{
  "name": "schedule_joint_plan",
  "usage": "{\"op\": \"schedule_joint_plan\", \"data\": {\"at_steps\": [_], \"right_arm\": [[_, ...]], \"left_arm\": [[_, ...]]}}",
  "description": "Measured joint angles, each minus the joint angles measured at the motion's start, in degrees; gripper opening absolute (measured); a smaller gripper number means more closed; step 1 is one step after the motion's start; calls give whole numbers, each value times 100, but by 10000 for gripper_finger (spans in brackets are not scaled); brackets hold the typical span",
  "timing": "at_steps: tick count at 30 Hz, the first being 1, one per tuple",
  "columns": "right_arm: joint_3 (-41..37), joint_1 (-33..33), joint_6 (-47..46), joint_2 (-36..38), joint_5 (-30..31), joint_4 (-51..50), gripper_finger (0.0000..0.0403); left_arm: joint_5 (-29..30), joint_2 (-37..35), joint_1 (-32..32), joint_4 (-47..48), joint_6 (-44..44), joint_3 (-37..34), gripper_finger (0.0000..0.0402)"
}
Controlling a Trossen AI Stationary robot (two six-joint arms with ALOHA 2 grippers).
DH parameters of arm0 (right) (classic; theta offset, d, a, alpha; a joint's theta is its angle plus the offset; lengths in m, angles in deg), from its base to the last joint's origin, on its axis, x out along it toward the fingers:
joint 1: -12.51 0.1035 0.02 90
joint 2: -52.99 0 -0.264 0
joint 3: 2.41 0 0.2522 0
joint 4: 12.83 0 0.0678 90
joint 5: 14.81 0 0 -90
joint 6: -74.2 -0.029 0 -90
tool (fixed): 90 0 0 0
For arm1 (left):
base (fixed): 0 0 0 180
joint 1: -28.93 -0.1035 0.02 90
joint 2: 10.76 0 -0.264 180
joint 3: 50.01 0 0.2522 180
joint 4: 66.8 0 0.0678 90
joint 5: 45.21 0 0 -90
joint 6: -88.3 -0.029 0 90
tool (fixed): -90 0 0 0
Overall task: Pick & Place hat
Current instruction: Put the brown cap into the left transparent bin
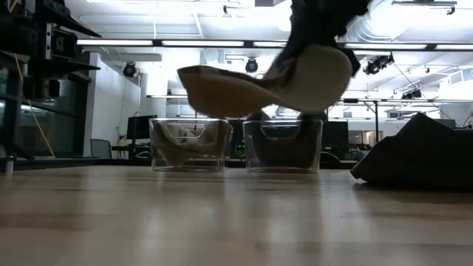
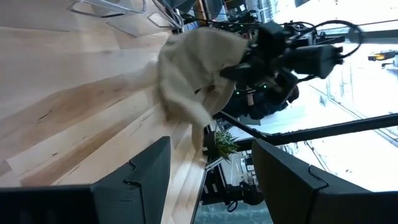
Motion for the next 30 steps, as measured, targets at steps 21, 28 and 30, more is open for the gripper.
{"op": "schedule_joint_plan", "data": {"at_steps": [21, 28, 30], "right_arm": [[951, -4, 4517, 0, 2747, -172, 10], [951, -11, 6520, 0, 2952, 581, 10], [951, -20, 7186, 0, 2849, 868, 10]], "left_arm": [[347, -1, 1, -207, 1061, 0, 207], [528, -1, 1, -204, 1871, 0, 207], [625, -1, 0, -197, 2213, 0, 207]]}}
